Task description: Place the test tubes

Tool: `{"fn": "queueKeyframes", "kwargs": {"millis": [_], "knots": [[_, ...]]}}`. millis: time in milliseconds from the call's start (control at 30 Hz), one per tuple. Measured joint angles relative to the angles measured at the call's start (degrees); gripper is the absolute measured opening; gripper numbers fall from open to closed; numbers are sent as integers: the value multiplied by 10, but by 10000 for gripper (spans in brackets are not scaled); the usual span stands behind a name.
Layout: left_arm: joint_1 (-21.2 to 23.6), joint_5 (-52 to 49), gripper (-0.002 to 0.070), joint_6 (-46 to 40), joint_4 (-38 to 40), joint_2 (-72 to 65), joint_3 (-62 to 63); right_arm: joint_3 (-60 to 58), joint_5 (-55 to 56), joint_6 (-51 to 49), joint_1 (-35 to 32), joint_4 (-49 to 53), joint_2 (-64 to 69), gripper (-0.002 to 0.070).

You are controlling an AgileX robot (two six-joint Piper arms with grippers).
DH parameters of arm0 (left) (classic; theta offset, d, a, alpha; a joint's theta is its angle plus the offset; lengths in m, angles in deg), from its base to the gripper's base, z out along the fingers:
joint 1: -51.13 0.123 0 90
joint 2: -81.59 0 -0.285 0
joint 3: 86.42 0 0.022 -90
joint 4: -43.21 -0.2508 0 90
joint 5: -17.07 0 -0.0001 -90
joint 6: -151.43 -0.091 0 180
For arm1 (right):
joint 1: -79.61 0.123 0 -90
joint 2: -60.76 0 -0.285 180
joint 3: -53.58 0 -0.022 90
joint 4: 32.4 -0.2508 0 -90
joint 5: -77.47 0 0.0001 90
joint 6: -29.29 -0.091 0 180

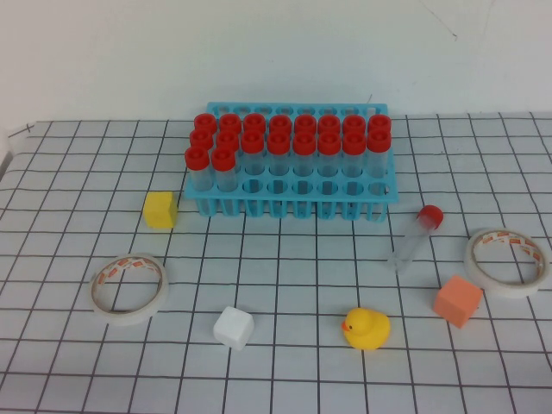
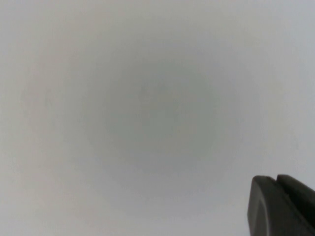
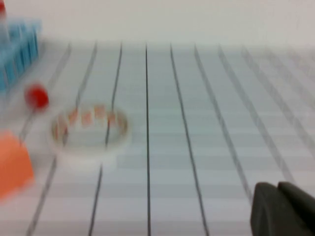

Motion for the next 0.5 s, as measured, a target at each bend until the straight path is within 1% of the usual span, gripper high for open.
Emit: {"fn": "queueKeyframes", "kwargs": {"millis": [133,267,367,400,500], "knots": [[0,78,-1,0,0,0,0,0,130,0,0,2,0,-1],[0,97,-1,0,-1,0,0,0,245,0,0,3,0,-1],[0,101,-1,8,-6,0,0,0,306,0,0,-2,0,-1],[0,101,-1,34,-11,0,0,0,326,-7,0,-8,0,-1],[0,108,-1,98,-18,0,0,0,338,-10,0,-26,0,-1]]}}
